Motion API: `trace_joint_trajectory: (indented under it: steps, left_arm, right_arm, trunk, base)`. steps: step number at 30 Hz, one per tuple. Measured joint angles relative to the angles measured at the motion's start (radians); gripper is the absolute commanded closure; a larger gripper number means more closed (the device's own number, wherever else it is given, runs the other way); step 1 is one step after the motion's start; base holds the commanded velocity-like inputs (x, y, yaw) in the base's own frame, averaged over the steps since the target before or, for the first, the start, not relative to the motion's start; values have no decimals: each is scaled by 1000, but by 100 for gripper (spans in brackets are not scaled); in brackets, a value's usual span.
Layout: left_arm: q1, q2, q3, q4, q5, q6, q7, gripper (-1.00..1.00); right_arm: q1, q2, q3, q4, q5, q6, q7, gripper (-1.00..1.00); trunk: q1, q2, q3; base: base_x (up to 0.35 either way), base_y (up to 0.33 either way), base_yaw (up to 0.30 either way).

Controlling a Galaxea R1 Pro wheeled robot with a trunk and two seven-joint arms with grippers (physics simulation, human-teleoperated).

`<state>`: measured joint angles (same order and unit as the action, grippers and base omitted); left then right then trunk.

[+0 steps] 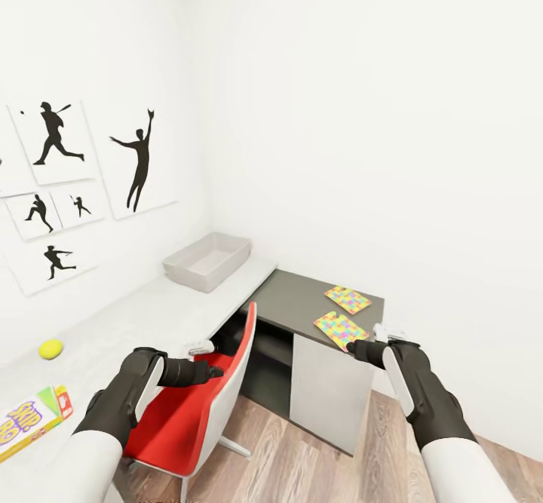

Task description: Put all the toys in the child's room - the three board games (two on the bed and one on the table), the two jigsaw puzzles on the table, and the tennis ball on the table - inside the toy box on the table in the child's room.

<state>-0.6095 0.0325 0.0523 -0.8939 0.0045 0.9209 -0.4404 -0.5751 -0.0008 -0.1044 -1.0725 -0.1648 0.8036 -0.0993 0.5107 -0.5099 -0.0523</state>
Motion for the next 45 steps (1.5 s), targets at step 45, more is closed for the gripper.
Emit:
trace_joint_trajectory:
  steps: [45]
  left_arm:
    - [0, 2, 8, -1, 2, 17, -2, -100]
  right_arm:
    - [-1, -3, -8, -4, -10, -3, 48, -100]
  trunk:
    - [-61, 112, 19]
  base:
    - [21, 0, 68]
